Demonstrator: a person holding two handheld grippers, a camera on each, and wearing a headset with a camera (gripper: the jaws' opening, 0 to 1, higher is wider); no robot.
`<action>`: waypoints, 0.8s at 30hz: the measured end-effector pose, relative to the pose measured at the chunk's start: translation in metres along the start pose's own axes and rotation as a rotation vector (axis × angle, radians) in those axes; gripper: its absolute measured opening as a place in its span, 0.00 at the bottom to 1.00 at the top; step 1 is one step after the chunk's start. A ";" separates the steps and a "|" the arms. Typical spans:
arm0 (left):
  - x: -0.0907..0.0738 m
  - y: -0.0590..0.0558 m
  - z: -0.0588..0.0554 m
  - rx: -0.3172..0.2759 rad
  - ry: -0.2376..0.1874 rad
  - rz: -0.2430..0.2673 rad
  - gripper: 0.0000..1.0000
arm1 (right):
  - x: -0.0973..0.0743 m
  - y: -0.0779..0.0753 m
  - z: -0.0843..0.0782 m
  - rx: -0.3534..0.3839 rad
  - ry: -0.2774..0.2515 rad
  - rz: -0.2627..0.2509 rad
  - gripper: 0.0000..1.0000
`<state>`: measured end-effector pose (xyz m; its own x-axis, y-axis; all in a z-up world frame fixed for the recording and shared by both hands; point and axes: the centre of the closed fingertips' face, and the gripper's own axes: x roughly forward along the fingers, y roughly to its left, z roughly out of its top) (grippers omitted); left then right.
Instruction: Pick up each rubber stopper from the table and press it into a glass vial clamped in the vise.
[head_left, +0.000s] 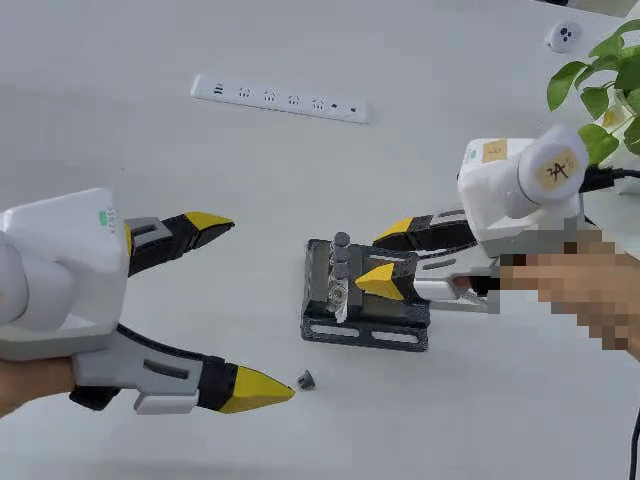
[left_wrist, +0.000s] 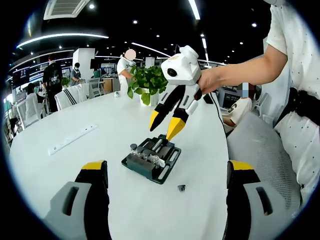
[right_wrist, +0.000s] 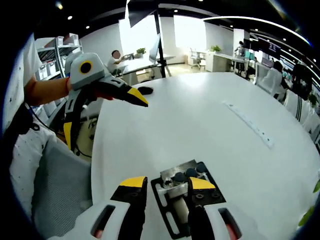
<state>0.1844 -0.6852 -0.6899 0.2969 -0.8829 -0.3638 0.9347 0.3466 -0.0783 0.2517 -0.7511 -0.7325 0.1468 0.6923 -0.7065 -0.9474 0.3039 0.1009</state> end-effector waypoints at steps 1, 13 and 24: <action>0.000 -0.001 0.000 0.001 0.004 -0.002 0.99 | -0.001 0.005 -0.001 -0.009 -0.012 0.008 0.29; 0.003 -0.009 0.000 0.016 0.042 -0.015 0.99 | 0.005 0.048 -0.011 -0.009 -0.103 0.089 0.31; 0.009 -0.014 0.001 0.029 0.071 -0.035 0.99 | 0.024 0.072 -0.036 -0.002 -0.135 0.163 0.33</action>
<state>0.1745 -0.6981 -0.6909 0.2505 -0.8691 -0.4265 0.9499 0.3057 -0.0651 0.1769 -0.7367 -0.7675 0.0279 0.8137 -0.5807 -0.9622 0.1792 0.2049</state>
